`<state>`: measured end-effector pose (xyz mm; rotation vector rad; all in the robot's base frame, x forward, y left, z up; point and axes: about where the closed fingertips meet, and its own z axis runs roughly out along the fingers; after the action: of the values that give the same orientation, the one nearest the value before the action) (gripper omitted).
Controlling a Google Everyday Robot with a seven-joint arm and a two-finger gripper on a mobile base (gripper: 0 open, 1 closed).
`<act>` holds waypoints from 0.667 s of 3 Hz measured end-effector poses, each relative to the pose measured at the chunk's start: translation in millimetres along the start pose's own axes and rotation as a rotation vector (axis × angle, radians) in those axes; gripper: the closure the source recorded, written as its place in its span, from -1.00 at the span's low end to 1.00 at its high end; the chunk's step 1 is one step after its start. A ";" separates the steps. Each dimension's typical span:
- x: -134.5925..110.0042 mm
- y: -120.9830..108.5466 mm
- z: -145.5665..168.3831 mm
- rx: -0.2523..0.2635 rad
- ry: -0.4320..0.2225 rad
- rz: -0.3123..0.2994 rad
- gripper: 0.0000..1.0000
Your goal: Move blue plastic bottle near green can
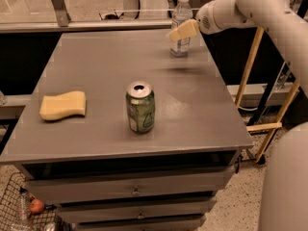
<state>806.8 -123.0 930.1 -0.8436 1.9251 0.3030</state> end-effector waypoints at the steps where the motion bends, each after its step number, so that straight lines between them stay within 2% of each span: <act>1: -11.1 5.1 15.6 -0.025 -0.015 0.008 -1.00; 2: -16.2 8.6 25.7 -0.033 -0.025 0.016 -0.65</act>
Offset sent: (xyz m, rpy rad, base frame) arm 0.0231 0.0330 0.0045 0.0526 -0.0017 0.0215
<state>823.3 -96.0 930.2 -0.8429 1.9093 0.3542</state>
